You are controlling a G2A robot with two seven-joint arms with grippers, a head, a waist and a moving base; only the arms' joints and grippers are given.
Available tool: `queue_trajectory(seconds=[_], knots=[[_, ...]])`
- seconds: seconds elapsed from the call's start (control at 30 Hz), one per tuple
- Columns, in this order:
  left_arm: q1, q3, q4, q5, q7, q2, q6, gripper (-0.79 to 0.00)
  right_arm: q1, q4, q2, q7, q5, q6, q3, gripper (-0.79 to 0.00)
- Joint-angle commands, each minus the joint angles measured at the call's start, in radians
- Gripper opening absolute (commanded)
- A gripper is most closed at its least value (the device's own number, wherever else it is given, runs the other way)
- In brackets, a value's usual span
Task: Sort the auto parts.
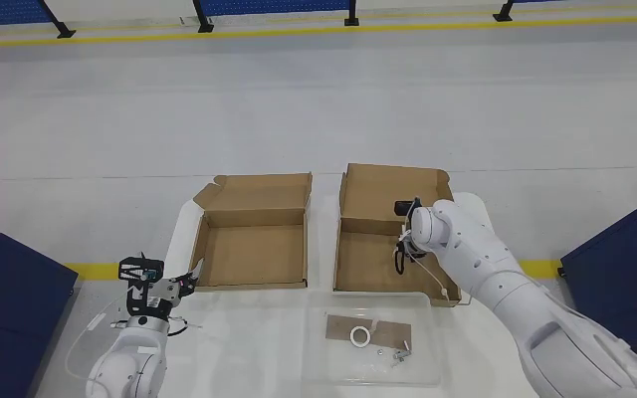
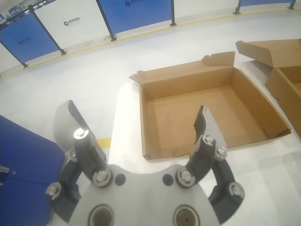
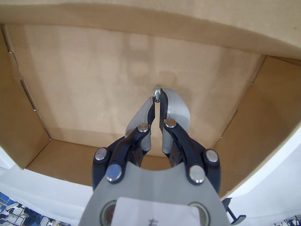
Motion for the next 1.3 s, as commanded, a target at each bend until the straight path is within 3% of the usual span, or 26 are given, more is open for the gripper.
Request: queue_trajectory(seconds=[0.0,0.07,0.13,0.3,0.43,0.57,0.73,1.07,1.27], knots=[[0.0,0.0,0.0,0.0,0.0,0.0,0.0,0.0,0.001,0.006,-0.003,0.0,-0.001,-0.001,0.003,-0.785],[0.0,0.0,0.0,0.0,0.0,0.0,0.0,0.0,0.001,0.012,-0.005,0.0,0.0,-0.004,0.007,-0.785],[0.0,0.0,0.0,0.0,0.0,0.0,0.0,0.0,0.001,0.016,-0.008,0.0,-0.001,-0.007,0.01,-0.73],[0.0,0.0,0.0,0.0,0.0,0.0,0.0,0.0,0.001,0.015,-0.011,-0.002,-0.003,-0.015,0.024,-0.505],[0.0,0.0,0.0,0.0,0.0,0.0,0.0,0.0,-0.005,-0.002,-0.008,0.002,-0.006,-0.011,0.04,-0.4],[0.0,0.0,0.0,0.0,0.0,0.0,0.0,0.0,-0.019,-0.039,0.003,0.005,-0.011,-0.015,0.067,0.0],[0.0,0.0,0.0,0.0,0.0,0.0,0.0,0.0,-0.042,-0.112,0.026,0.026,-0.04,-0.004,0.11,0.0],[0.0,0.0,0.0,0.0,0.0,0.0,0.0,0.0,-0.043,-0.118,0.026,0.018,-0.039,-0.01,0.112,0.0],[0.0,0.0,0.0,0.0,0.0,0.0,0.0,0.0,-0.065,-0.232,0.064,0.019,-0.03,-0.179,0.202,0.0]])
